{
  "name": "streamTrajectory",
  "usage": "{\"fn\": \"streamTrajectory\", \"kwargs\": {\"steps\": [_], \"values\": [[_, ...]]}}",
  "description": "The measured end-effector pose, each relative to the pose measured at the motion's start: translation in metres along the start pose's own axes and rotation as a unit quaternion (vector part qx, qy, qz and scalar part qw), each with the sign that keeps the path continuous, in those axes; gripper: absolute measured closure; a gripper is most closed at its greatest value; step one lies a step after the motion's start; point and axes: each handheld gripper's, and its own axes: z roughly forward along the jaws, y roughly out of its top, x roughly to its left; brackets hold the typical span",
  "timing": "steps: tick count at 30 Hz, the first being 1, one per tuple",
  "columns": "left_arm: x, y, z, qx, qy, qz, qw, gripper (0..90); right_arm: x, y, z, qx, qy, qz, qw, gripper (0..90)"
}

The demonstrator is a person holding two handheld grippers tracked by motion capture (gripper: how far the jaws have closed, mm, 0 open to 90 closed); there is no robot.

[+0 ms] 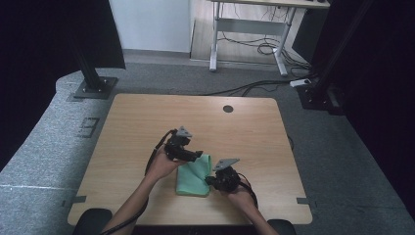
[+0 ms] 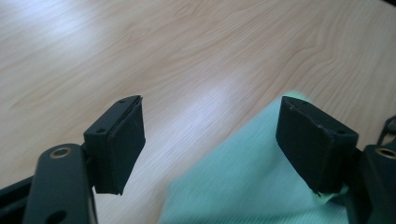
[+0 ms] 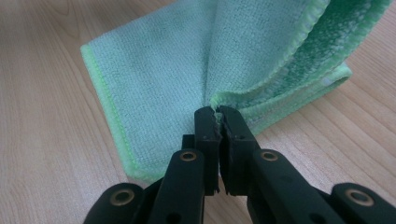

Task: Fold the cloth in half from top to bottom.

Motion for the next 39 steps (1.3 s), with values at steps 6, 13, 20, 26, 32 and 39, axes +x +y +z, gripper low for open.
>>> {"fn": "streamTrajectory", "kwargs": {"steps": [6, 13, 20, 26, 32, 39], "values": [[-0.016, 0.019, 0.015, 0.017, -0.03, 0.014, 0.9993, 31.5, -0.001, -0.001, 0.0, -0.004, 0.002, 0.003, 1.0, 85.4], [-0.017, 0.016, 0.021, 0.073, -0.07, 0.019, 0.9947, 72.2, -0.001, -0.002, -0.001, -0.005, 0.007, 0.012, 0.9999, 85.1], [-0.019, 0.009, -0.003, 0.072, -0.066, 0.03, 0.9948, 84.7, 0.001, -0.001, -0.002, -0.013, 0.002, 0.007, 0.9999, 82.0], [-0.02, -0.01, -0.026, 0.053, -0.06, 0.026, 0.9964, 84.2, 0.005, 0.0, -0.009, -0.02, 0.004, 0.004, 0.9998, 79.4], [-0.02, -0.038, -0.038, 0.05, -0.063, 0.012, 0.9967, 83.7, 0.009, -0.004, -0.016, -0.019, 0.007, 0.002, 0.9998, 74.1], [-0.022, -0.073, -0.044, 0.049, -0.069, -0.006, 0.9964, 82.3, 0.01, -0.01, -0.024, -0.022, 0.007, 0.005, 0.9997, 71.2]]}}
